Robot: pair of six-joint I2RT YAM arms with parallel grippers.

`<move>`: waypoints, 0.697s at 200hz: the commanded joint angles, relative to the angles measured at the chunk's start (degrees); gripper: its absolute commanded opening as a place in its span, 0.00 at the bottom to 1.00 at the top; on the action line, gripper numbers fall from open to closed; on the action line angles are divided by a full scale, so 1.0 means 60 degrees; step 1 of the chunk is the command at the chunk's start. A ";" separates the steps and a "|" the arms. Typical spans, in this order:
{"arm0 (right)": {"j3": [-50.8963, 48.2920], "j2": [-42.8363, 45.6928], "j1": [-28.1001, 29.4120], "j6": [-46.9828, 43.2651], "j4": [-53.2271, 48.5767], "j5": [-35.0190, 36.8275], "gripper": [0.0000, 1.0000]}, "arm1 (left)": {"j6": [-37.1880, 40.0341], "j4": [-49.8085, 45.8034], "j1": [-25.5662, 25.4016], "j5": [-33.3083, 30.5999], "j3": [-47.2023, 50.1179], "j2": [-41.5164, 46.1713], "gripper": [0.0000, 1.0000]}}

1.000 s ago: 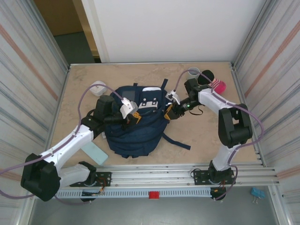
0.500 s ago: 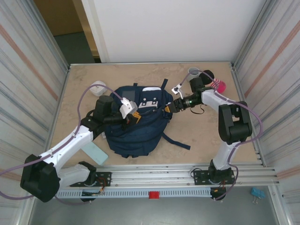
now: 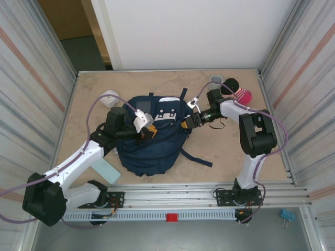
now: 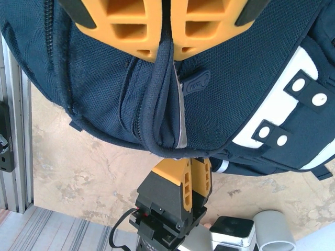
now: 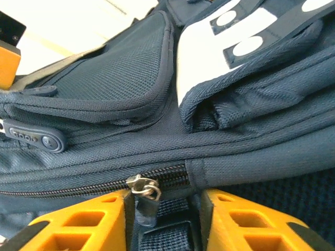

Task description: Pack the student bag

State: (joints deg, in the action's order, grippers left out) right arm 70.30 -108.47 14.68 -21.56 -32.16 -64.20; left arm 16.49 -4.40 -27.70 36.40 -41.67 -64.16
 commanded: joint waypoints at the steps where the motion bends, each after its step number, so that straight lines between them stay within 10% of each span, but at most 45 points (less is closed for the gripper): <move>1: 0.0092 0.0116 0.0220 -0.0244 -0.0499 -0.0498 0.34 | -0.0213 0.0691 0.0128 0.0072 -0.0057 0.0354 0.00; 92: -0.0365 0.0895 0.0395 0.0503 0.0194 -0.0807 0.22 | -0.0271 0.0837 0.0120 0.0085 -0.0064 0.0233 0.00; 139: -0.0625 0.1005 0.0357 0.1600 0.1315 -0.0868 0.37 | -0.0361 0.0970 0.0121 0.0159 -0.0056 0.0185 0.00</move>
State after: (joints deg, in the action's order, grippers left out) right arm 67.33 -104.55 16.32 -16.86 -29.23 -66.98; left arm 16.08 -3.36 -27.68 36.40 -41.58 -64.16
